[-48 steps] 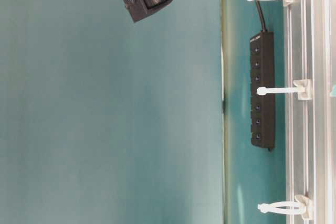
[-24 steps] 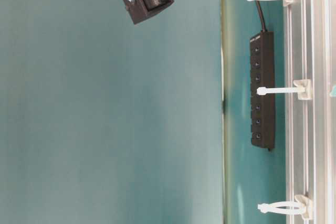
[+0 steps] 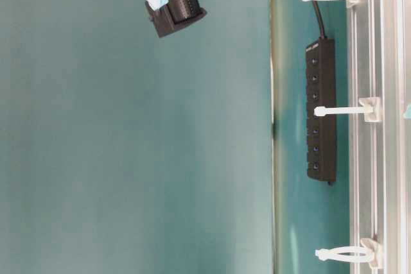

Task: Pass the USB cable through three rings with both arms.
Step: 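Push the USB plug leftward through the rightmost ring with the right gripper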

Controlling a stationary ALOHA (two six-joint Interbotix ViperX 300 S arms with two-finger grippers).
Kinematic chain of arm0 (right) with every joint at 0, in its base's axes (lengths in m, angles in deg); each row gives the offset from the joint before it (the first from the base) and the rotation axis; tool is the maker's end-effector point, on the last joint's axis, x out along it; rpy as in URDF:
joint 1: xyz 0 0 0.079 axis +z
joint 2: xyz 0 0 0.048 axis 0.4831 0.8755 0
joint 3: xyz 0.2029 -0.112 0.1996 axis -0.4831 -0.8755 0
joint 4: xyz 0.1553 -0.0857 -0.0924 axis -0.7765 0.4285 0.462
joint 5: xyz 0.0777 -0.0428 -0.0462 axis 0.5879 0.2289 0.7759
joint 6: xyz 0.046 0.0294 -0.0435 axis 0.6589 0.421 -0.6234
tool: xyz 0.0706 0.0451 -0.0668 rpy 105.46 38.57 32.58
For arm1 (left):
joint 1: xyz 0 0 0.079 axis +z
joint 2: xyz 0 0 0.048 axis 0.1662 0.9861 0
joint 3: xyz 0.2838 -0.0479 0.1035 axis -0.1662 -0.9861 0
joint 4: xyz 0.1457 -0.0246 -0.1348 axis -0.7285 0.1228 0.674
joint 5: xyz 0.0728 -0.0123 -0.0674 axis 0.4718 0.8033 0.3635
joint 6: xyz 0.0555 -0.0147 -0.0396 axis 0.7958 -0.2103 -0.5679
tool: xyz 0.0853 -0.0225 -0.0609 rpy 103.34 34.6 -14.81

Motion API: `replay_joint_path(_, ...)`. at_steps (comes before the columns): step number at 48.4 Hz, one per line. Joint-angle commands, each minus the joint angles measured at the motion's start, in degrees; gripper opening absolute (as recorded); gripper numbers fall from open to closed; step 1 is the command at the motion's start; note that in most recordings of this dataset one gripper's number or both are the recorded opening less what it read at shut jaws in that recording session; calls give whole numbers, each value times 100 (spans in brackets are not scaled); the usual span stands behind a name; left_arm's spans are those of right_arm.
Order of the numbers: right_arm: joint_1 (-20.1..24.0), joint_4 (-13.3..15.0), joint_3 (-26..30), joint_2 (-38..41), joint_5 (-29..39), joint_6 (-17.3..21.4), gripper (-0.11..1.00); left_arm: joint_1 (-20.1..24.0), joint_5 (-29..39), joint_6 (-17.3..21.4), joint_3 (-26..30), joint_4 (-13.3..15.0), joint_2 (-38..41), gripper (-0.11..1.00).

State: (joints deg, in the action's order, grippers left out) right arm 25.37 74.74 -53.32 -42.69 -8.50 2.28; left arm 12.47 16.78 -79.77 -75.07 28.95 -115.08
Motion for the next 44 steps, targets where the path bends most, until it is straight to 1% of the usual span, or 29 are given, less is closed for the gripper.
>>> replay_joint_path(1, -18, -9, 70, -9, -26, 53, -7, 9, -26, 9, 149, -18, 35, 2)
replay_joint_path(32, -18, -35, 185, 62, -422, 53, -7, 18, -26, 9, 158, -18, 35, 2)
replay_joint_path(44, -18, -123, 229, 88, -562, 44, -7, 70, -272, 26, 149, -18, 53, 2)
